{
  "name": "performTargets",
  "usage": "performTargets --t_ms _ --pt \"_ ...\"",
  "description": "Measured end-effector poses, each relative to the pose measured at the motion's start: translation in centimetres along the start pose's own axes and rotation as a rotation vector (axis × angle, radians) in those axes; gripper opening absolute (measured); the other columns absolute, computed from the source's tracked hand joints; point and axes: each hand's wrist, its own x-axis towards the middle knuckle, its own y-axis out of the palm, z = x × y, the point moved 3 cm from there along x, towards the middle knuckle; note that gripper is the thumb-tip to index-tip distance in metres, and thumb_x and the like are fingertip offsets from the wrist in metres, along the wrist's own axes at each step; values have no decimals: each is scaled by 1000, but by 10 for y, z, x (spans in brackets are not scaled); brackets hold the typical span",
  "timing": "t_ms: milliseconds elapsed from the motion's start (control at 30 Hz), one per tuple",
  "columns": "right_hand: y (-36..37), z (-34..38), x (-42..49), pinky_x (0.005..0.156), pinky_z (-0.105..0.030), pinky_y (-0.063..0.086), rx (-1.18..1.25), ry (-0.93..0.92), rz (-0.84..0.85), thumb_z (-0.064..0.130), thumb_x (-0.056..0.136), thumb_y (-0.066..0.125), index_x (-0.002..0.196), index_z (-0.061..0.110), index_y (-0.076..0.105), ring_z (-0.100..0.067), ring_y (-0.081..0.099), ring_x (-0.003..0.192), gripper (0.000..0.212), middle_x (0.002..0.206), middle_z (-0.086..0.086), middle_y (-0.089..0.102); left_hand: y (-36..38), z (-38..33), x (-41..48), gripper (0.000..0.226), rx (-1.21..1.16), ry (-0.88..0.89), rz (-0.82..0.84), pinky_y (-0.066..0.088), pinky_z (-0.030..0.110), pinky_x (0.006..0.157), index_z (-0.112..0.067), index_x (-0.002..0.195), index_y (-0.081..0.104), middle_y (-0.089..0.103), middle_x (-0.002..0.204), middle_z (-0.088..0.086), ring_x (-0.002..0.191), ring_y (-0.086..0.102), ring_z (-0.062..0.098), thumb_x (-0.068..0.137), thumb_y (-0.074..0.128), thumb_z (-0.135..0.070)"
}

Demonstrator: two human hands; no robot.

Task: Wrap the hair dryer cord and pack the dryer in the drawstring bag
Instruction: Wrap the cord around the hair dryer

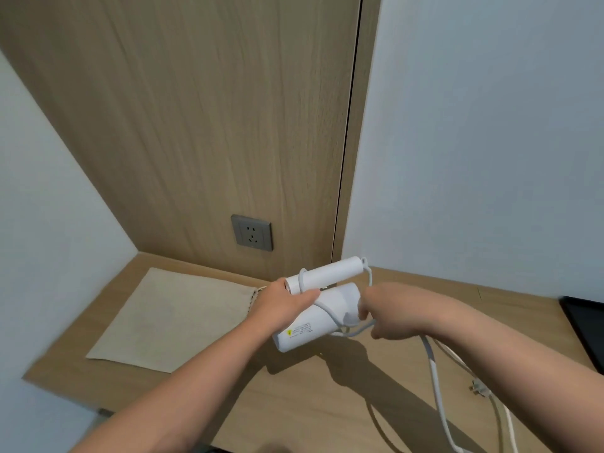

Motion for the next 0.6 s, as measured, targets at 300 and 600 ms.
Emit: performTargets --t_ms 300,600 --pt "-10 -15 2 48 -23 32 -251 20 38 7 88 49 70 14 48 -17 46 62 20 66 3 43 -5 10 13 46 81 23 147 51 32 74 -29 107 65 69 95 -7 87 65 13 72 67 -57" --pt "-6 -14 18 50 -22 54 1043 -76 480 3 97 44 93 5 50 -8 57 38 8 57 -4 61 -12 12 25 45 219 52 72 50 29 64 -29 107 62 67 94 -7 82 63 12 73 64 -59"
